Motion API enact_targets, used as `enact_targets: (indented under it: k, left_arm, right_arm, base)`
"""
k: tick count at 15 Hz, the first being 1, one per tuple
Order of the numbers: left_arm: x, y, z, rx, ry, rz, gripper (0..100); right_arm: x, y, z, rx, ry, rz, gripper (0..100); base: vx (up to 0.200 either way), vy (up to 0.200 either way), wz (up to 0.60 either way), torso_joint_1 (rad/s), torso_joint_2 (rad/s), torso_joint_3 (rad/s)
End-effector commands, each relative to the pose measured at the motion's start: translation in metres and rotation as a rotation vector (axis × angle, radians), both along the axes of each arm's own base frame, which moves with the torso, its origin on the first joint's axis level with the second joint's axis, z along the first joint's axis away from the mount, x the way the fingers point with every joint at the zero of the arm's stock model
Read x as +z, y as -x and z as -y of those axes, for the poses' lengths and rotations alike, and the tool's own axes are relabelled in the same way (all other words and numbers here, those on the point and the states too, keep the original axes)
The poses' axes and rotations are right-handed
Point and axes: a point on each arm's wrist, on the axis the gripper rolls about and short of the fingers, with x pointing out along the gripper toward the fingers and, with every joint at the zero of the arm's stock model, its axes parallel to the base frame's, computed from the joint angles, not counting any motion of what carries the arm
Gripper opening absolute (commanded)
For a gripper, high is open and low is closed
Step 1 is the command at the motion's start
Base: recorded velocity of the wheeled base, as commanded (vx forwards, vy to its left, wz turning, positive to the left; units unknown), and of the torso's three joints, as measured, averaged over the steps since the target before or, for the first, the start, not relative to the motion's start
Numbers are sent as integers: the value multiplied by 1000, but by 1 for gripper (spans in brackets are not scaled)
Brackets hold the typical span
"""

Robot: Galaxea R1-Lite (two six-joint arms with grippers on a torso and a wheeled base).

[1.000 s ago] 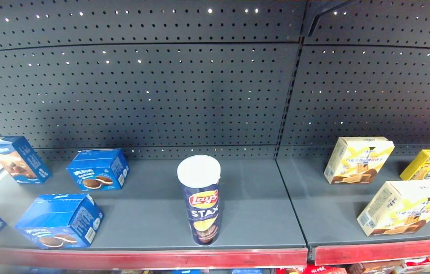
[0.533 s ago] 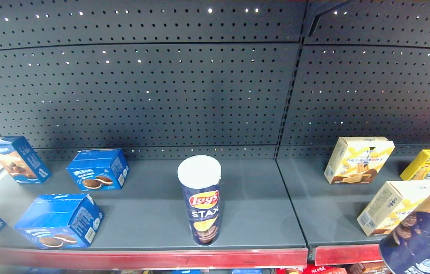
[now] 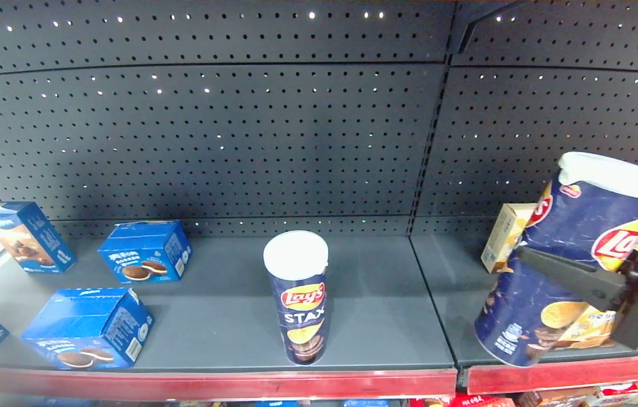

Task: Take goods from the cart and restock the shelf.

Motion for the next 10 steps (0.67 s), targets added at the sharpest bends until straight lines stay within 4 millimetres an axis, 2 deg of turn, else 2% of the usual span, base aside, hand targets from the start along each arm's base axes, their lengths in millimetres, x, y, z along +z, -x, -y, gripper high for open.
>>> enact_targets:
  k: [1, 2, 4, 6, 8, 10]
  left_arm:
    - [0, 0, 0, 1, 1, -3, 100]
    - [0, 0, 0, 1, 1, -3, 100]
    - [0, 0, 0, 1, 1, -3, 100]
    - [0, 0, 0, 1, 1, -3, 100]
    - [0, 0, 0, 1, 1, -3, 100]
    - [0, 0, 0, 1, 1, -3, 100]
  right_arm:
    - [-23, -47, -23, -36, 38, -66, 0]
    - [-24, -50, -25, -38, 37, -64, 0]
    - [-34, -89, -46, -58, 22, -27, 0]
    - [-37, -113, -60, -53, 8, -3, 0]
    - [-27, -147, -77, -52, -16, 39, 0]
    - [-24, -172, -93, -44, -25, 67, 0]
  base:
    - [0, 0, 0, 0, 0, 0]
    - [0, 0, 0, 0, 0, 0]
    - [0, 0, 0, 0, 0, 0]
    - [0, 0, 0, 0, 0, 0]
    - [0, 0, 0, 0, 0, 0]
    - [0, 0, 0, 0, 0, 0]
